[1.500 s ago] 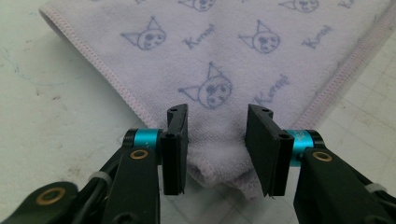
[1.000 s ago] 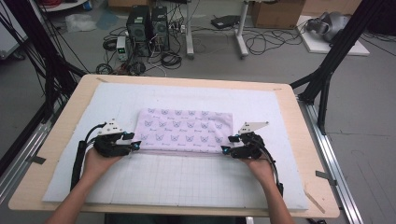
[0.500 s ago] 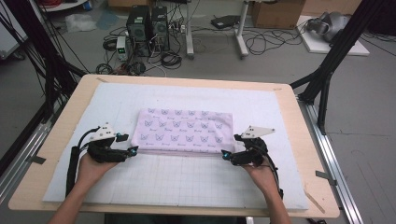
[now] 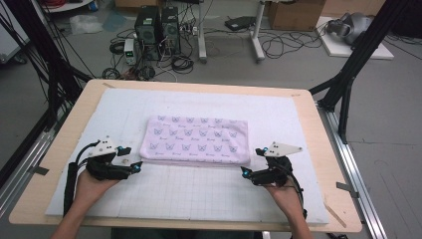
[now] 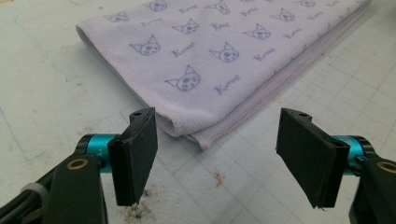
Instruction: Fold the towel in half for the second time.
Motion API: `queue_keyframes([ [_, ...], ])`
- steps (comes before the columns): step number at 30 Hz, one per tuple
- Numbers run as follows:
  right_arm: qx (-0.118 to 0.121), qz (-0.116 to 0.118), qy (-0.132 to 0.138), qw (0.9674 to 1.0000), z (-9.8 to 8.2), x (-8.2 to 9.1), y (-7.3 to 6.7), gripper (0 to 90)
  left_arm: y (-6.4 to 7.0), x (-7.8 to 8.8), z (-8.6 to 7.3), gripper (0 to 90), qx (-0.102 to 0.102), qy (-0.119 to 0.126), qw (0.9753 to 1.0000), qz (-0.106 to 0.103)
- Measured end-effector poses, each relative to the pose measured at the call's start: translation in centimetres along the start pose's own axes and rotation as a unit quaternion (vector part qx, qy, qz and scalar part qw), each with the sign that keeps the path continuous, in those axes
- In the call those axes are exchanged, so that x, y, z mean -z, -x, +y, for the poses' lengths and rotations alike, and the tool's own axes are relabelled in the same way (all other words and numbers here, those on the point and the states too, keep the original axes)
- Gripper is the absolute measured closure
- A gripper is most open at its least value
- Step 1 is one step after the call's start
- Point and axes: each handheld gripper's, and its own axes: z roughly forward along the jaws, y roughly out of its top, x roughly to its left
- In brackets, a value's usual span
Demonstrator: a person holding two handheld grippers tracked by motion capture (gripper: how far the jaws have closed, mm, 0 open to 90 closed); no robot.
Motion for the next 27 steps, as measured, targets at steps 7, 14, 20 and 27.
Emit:
queue_keyframes([
  [7,-0.002,-0.004,0.01,0.9999,-0.6,1.0,-0.4,11.9,0.4,0.9,-0.4,28.9,0.001,0.008,1.0,0.006],
  [14,-0.005,-0.008,0.013,0.9999,-1.2,2.0,-0.7,11.8,0.6,1.7,-0.7,28.6,0.0,0.012,0.9999,0.011],
  [20,-0.009,-0.011,0.015,0.9998,-1.8,2.9,-1.0,11.8,0.9,2.2,-1.0,28.5,0.0,0.012,0.9998,0.014],
  [27,-0.012,-0.02,0.016,0.9996,-2.5,3.7,-1.2,11.8,1.2,2.8,-1.4,28.4,0.002,0.016,0.9997,0.018],
])
